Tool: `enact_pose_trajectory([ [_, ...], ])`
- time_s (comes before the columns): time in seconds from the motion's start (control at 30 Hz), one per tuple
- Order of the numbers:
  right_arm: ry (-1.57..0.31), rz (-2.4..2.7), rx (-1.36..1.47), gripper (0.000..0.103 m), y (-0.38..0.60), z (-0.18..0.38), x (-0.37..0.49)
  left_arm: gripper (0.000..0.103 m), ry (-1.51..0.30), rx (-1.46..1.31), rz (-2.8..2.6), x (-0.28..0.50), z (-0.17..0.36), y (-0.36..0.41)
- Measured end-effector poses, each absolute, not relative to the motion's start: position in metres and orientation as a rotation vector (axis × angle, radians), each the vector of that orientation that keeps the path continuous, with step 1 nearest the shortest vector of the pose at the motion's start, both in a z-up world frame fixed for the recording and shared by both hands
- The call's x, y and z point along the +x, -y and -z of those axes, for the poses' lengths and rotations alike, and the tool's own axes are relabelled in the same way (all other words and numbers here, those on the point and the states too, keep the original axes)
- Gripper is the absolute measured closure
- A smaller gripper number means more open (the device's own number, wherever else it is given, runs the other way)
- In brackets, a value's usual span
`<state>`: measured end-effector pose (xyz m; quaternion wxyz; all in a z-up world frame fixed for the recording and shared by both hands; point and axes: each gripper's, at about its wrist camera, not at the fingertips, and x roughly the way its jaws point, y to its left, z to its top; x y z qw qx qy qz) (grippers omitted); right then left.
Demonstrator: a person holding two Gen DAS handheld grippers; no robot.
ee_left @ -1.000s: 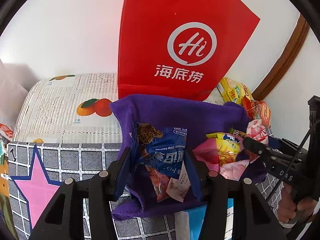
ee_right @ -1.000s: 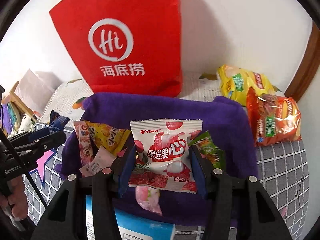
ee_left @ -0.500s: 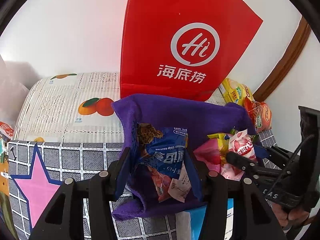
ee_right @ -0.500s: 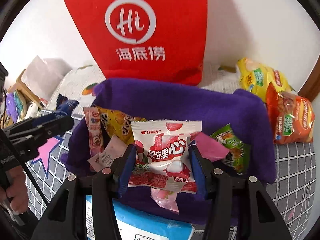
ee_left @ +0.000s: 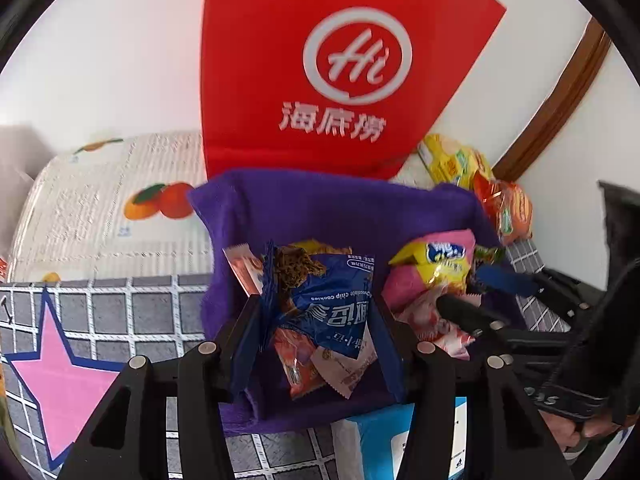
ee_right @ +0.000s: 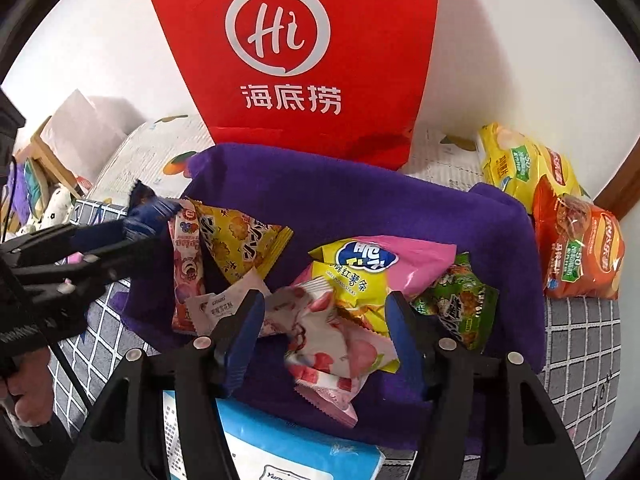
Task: Organize snacks
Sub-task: 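Lower both bags onto the towel and open both tools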
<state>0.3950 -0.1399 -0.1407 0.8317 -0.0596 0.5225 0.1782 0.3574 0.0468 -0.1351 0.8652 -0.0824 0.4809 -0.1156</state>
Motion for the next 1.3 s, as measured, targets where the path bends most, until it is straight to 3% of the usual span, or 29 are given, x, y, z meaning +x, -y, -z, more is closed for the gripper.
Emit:
enact_pose_trajectory([
  [0.53, -1.035, -0.342, -0.073, 0.040, 0.156, 0.113, 0.390, 0.052, -1.102, -0.200, 0.263, 0.368, 0.158, -0.037],
  [0.73, -1.024, -0.318, -0.067, 0.040, 0.160, 0.113, 0.391, 0.041, -1.093, -0.200, 0.244, 0.369, 0.156, -0.039],
  [1.3, -1.045, -0.261, -0.010, 0.040, 0.174, 0.097, 0.360, 0.039, -0.996, -0.157, 0.165, 0.348, 0.114, -0.050],
])
